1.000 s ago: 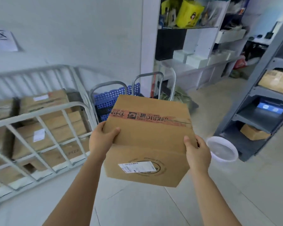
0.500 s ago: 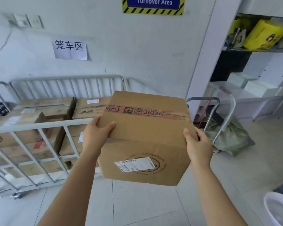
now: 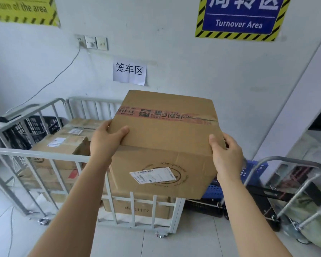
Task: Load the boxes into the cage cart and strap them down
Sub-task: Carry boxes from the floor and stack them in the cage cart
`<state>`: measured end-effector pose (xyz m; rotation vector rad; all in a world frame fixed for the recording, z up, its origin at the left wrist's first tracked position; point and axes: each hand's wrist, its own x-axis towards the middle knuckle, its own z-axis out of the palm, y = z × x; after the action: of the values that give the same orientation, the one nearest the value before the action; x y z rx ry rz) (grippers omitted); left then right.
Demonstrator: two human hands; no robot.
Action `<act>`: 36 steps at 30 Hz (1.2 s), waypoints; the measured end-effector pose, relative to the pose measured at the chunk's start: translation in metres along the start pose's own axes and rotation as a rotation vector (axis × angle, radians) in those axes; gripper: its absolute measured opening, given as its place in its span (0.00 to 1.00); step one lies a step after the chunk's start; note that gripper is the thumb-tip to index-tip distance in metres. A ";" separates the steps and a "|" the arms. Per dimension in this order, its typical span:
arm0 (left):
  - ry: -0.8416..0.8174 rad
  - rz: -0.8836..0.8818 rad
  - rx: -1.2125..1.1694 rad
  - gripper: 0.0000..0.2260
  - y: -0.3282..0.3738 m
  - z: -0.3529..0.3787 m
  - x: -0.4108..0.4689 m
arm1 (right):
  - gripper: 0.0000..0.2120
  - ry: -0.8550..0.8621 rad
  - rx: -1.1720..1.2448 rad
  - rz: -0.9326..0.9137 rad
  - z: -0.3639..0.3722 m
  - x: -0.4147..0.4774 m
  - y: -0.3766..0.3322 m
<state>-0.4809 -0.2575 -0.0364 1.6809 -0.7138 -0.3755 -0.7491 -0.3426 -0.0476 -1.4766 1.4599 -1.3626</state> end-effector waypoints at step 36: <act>-0.109 -0.390 0.307 0.29 -0.232 0.074 0.395 | 0.20 -0.354 -0.395 0.419 0.414 0.207 0.133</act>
<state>-0.1673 -0.5423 -0.2253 2.1107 -0.5383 -0.6619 -0.4297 -0.6529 -0.2307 -1.4406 1.7339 -0.5518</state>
